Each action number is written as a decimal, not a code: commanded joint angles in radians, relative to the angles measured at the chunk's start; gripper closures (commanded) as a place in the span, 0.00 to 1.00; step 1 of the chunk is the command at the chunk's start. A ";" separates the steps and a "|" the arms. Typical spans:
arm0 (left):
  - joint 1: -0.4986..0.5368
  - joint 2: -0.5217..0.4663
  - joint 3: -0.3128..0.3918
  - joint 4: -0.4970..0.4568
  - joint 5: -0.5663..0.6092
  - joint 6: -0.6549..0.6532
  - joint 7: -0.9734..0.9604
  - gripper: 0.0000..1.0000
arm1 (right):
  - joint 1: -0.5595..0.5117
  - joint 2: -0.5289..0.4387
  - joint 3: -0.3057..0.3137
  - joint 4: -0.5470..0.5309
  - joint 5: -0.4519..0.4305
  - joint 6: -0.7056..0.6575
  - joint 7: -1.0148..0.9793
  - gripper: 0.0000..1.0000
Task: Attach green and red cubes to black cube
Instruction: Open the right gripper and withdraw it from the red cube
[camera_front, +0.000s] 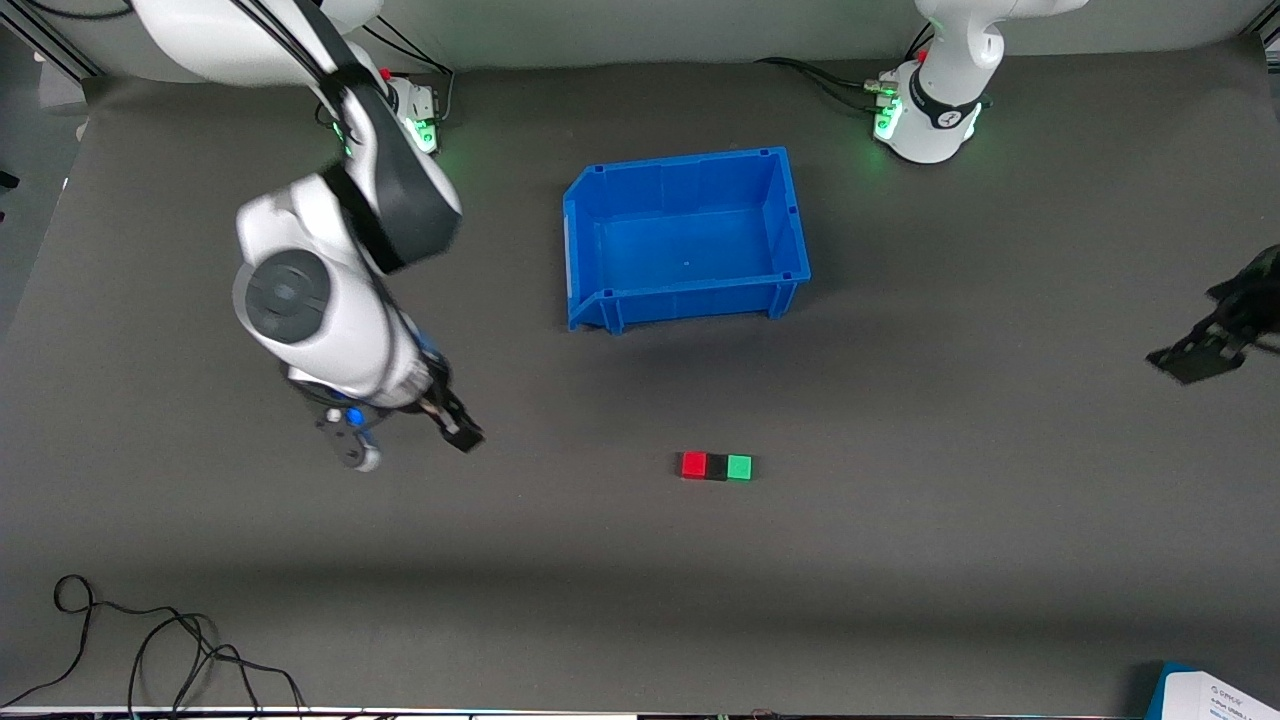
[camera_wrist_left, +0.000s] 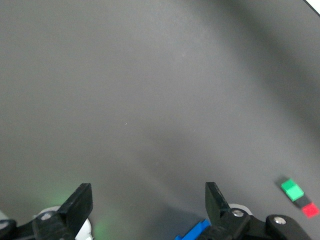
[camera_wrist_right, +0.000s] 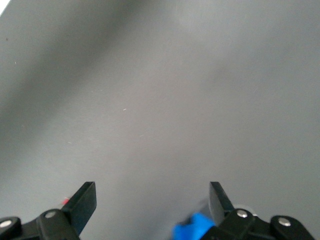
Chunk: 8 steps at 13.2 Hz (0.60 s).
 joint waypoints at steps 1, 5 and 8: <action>0.005 0.009 -0.007 0.051 -0.009 -0.053 0.040 0.00 | -0.008 -0.216 -0.093 -0.210 -0.008 -0.027 -0.248 0.00; -0.015 0.020 -0.015 0.047 -0.017 -0.039 0.058 0.00 | -0.176 -0.356 -0.138 -0.276 -0.008 -0.089 -0.806 0.00; -0.033 0.021 -0.025 0.045 -0.011 -0.028 0.081 0.00 | -0.249 -0.451 -0.128 -0.304 -0.008 -0.092 -1.000 0.00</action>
